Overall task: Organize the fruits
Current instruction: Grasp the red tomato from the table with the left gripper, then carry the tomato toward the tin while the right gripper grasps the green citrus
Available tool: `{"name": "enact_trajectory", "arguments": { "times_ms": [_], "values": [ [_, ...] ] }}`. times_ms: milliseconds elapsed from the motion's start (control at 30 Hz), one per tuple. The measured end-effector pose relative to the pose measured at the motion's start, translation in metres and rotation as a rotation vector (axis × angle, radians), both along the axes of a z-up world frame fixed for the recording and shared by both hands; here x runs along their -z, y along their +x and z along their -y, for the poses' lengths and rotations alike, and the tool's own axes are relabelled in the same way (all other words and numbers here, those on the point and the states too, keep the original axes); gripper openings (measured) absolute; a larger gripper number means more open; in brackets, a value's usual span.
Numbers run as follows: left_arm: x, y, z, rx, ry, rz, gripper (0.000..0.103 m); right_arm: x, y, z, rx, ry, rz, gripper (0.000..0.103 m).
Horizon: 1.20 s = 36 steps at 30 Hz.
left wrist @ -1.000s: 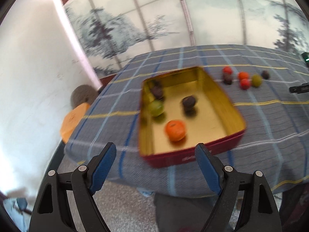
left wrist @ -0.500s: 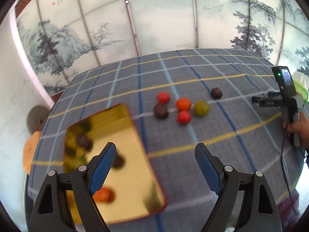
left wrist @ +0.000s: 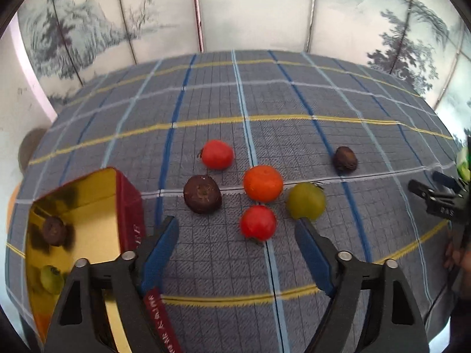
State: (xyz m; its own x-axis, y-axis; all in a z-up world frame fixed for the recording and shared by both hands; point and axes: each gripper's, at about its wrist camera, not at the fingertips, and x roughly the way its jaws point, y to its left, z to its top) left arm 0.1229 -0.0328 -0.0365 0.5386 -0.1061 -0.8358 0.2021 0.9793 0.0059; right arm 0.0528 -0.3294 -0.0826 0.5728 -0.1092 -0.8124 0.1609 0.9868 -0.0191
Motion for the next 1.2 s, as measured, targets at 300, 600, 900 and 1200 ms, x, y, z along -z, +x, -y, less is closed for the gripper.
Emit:
{"name": "enact_trajectory", "arguments": {
  "times_ms": [300, 600, 900, 1200],
  "values": [
    [0.027, 0.02, 0.009, 0.003, -0.016, -0.095, 0.046, 0.0, 0.0, 0.001, 0.0, 0.001, 0.0, 0.103],
    [0.019, -0.024, 0.007, -0.042, -0.186, -0.113, 0.031, 0.0, 0.001, 0.001, -0.003, 0.003, 0.0, 0.103],
    [-0.013, -0.088, -0.004, -0.046, -0.191, -0.027, 0.031, 0.001, -0.009, -0.004, -0.019, 0.001, 0.002, 0.103],
    [-0.034, -0.115, -0.026, -0.069, -0.221, 0.014, 0.031, -0.019, -0.035, -0.019, -0.162, 0.15, 0.157, 0.102]
  ]
}}
